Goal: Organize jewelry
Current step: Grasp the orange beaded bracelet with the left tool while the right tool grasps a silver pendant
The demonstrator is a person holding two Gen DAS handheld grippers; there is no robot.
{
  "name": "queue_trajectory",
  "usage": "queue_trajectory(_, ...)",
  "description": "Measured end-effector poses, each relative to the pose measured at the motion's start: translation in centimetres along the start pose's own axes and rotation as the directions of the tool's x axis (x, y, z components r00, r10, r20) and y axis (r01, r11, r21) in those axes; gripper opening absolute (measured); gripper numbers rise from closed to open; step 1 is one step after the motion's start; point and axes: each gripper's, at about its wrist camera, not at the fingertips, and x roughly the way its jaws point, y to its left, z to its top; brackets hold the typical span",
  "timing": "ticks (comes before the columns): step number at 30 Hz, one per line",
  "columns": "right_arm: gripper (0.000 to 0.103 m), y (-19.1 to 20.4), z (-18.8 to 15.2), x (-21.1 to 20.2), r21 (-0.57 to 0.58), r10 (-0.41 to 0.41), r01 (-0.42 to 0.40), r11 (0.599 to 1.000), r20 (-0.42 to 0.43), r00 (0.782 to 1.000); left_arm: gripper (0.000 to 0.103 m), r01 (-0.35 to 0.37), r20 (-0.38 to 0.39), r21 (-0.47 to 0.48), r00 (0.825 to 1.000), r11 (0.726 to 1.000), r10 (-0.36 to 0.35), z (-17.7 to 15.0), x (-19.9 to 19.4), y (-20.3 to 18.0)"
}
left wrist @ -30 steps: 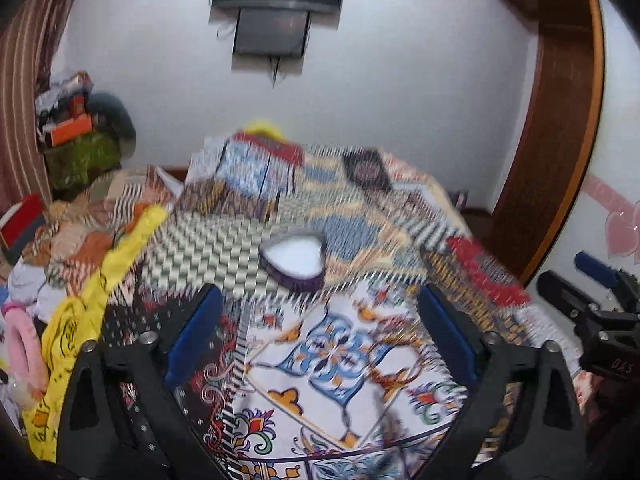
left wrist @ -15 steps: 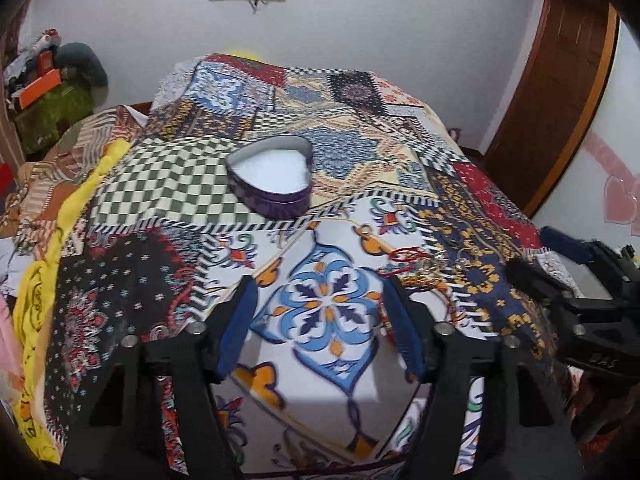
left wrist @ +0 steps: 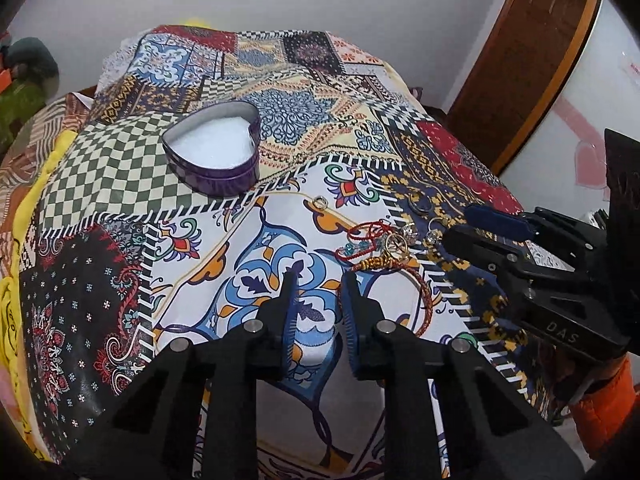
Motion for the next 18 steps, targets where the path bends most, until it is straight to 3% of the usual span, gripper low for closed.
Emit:
queue_trajectory(2,0.025,0.3,-0.1,0.2,-0.013,0.011,-0.011,1.000,-0.010,1.000,0.019,0.004,-0.007,0.008,1.000,1.000,-0.004,0.0,0.1,-0.1)
queue_trajectory(15,0.025,0.3,0.5,2.2,-0.016,0.029,-0.030,0.999,-0.076,0.997,0.019,-0.013,-0.003,0.022,1.000,1.000,0.013,-0.5,0.7,-0.4)
queue_trajectory(18,0.016,0.6,0.5,2.5,-0.039,0.004,-0.007,0.999,-0.076,0.997,0.019,0.007,-0.006,0.010,1.000,1.000,-0.007,-0.4,1.0,-0.2)
